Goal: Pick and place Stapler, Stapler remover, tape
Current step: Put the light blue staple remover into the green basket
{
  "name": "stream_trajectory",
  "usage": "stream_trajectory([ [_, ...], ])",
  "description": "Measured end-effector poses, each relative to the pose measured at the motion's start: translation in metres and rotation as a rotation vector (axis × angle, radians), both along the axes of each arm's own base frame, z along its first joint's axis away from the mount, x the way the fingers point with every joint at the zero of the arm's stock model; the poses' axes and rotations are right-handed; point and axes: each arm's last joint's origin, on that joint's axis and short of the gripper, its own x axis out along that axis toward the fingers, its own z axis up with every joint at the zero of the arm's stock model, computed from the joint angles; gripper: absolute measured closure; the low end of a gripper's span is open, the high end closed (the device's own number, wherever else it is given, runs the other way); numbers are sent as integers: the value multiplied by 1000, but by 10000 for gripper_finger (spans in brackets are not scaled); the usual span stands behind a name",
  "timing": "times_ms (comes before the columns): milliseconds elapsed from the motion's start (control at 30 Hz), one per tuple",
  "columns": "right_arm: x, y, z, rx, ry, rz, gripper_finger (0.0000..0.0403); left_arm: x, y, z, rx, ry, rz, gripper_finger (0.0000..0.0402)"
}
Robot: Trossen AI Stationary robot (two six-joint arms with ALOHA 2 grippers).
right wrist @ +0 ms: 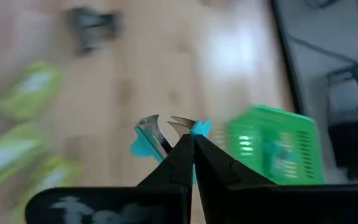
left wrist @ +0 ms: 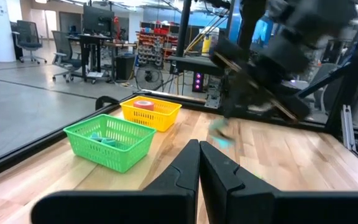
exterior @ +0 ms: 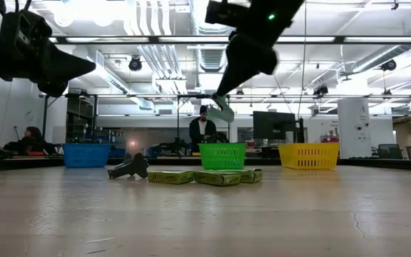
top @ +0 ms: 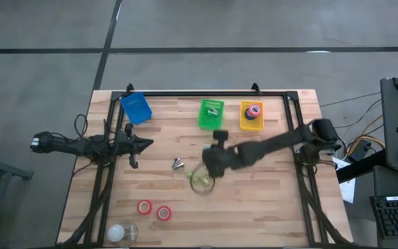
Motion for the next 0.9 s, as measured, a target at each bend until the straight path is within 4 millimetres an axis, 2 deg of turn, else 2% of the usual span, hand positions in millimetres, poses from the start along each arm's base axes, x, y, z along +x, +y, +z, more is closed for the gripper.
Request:
stream_trajectory([
  [133,1,-53,12,5,-30,-121,394,0,0,-1,1,8,0,388],
  [367,-2,-141,11,111,-60,-236,394,0,0,-1,1,9,0,388],
  [533,-9,-188,4,180,-91,-307,394,0,0,-1,2,13,0,387],
  [600,-12,-202,-2,208,-87,-336,394,0,0,-1,2,13,0,387],
  [700,-13,-213,-13,209,-59,-357,394,0,0,-1,3,14,0,388],
  [900,-7,-213,-28,223,-30,-343,394,0,0,-1,2,14,0,387],
])
